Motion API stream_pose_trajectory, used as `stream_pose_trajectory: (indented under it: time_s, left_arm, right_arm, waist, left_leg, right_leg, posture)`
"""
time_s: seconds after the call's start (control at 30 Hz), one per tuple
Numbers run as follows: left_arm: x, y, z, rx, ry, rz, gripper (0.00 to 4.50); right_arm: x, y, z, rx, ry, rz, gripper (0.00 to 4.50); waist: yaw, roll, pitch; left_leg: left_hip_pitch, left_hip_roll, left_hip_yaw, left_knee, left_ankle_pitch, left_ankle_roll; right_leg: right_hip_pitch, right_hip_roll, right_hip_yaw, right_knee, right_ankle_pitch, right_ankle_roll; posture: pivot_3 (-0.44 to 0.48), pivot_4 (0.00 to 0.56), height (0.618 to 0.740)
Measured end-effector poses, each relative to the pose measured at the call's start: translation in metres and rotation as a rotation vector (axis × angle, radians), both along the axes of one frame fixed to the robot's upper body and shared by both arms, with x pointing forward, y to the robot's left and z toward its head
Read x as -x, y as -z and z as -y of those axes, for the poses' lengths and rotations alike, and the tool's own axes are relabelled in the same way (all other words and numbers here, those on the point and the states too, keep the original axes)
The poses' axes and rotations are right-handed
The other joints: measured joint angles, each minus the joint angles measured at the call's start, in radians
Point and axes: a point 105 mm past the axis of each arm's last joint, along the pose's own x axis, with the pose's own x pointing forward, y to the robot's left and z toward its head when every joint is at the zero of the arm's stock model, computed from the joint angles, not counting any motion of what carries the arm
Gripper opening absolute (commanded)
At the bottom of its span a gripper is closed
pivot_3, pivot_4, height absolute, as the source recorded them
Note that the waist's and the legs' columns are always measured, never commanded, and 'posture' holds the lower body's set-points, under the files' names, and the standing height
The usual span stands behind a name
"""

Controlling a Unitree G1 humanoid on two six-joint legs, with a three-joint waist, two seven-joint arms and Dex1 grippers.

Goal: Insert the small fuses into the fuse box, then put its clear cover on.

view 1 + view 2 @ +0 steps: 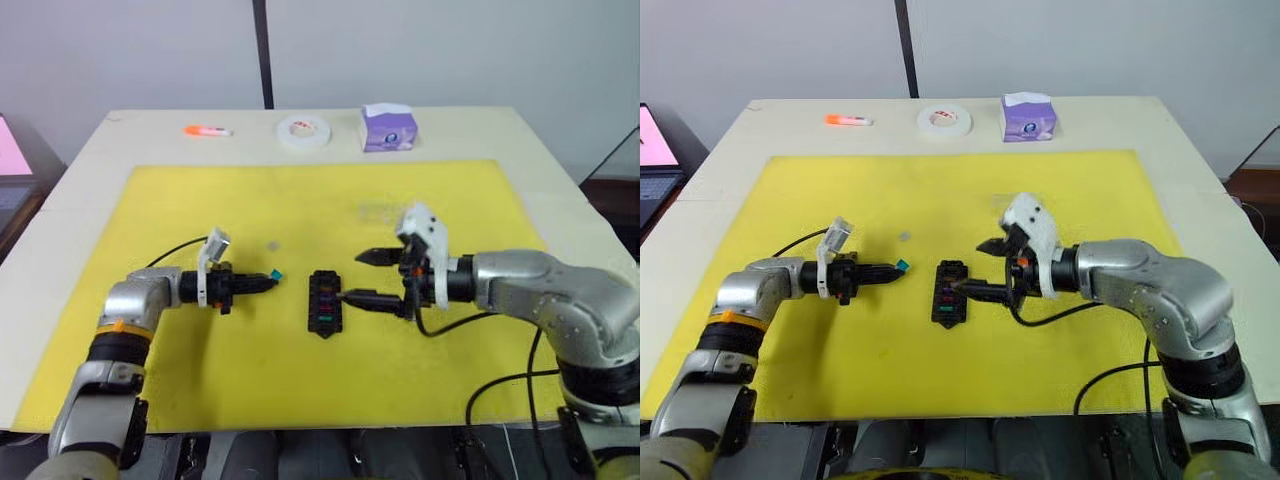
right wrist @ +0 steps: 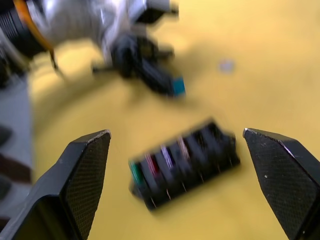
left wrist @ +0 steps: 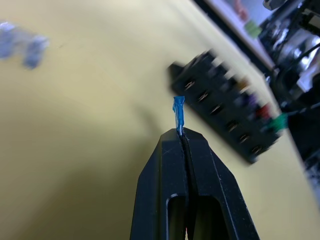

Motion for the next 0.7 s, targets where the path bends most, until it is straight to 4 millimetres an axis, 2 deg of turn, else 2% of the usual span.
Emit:
stream_pose_trajectory:
  time_s: [0.07,0.2,0.37,0.47,0.57,0.7]
  left_arm:
    - [0.002,-0.017,0.003,0.037,-0.014,0.033,0.02]
    - [0.005,-0.053,0.004,0.124,-0.067,0.104,0.02]
    - [0.015,-0.104,0.03,0.295,-0.025,0.173,0.02]
    - [0.018,-0.122,0.038,0.349,-0.013,0.197,0.0]
    - [0.023,-0.14,0.046,0.361,0.022,0.252,0.0]
    - [0.026,-0.145,0.051,0.35,0.043,0.277,0.0]
  right_arm:
    - [-0.003,-0.009,0.001,-0.05,0.0,-0.024,4.5]
    - [-0.008,-0.014,0.001,-0.109,-0.009,-0.088,4.5]
    - [-0.016,-0.037,-0.008,-0.2,-0.056,-0.126,4.5]
    - [-0.021,-0.048,-0.014,-0.25,-0.072,-0.152,3.93]
    - [-0.023,-0.064,-0.021,-0.297,-0.094,-0.146,2.96]
    - [-0.024,-0.077,-0.018,-0.351,-0.105,-0.157,2.96]
  waist:
    - [0.001,0.0,0.0]
    - [0.002,0.0,0.0]
    - [0.001,0.0,0.001]
    - [-0.001,0.0,0.001]
    - [-0.003,0.0,0.001]
    - [-0.003,0.0,0.001]
  left_leg:
    - [0.0,0.0,-0.001,0.0,0.0,0.0]
    - [0.0,0.0,-0.001,0.0,0.0,0.0]
    - [0.0,0.0,-0.001,0.0,0.0,0.0]
    - [0.0,0.0,-0.001,0.0,0.0,0.0]
    - [0.0,0.0,-0.001,0.0,0.0,0.0]
    - [0.0,0.0,-0.001,-0.001,0.0,0.0]
  right_leg:
    - [0.0,0.0,-0.001,0.0,0.0,0.0]
    - [0.0,0.0,-0.001,0.0,0.0,0.0]
    - [0.0,0.0,-0.001,0.0,0.0,0.001]
    - [0.0,0.001,-0.001,0.0,0.0,0.001]
    - [0.0,0.002,-0.001,0.0,0.0,0.001]
    - [0.0,0.001,-0.001,0.0,0.0,0.001]
  posture:
    - [0.0,0.15,0.74]
    - [0.0,0.15,0.74]
    - [0.0,0.15,0.74]
    - [0.0,0.15,0.74]
    - [0.0,0.15,0.74]
    - [0.0,0.15,0.74]
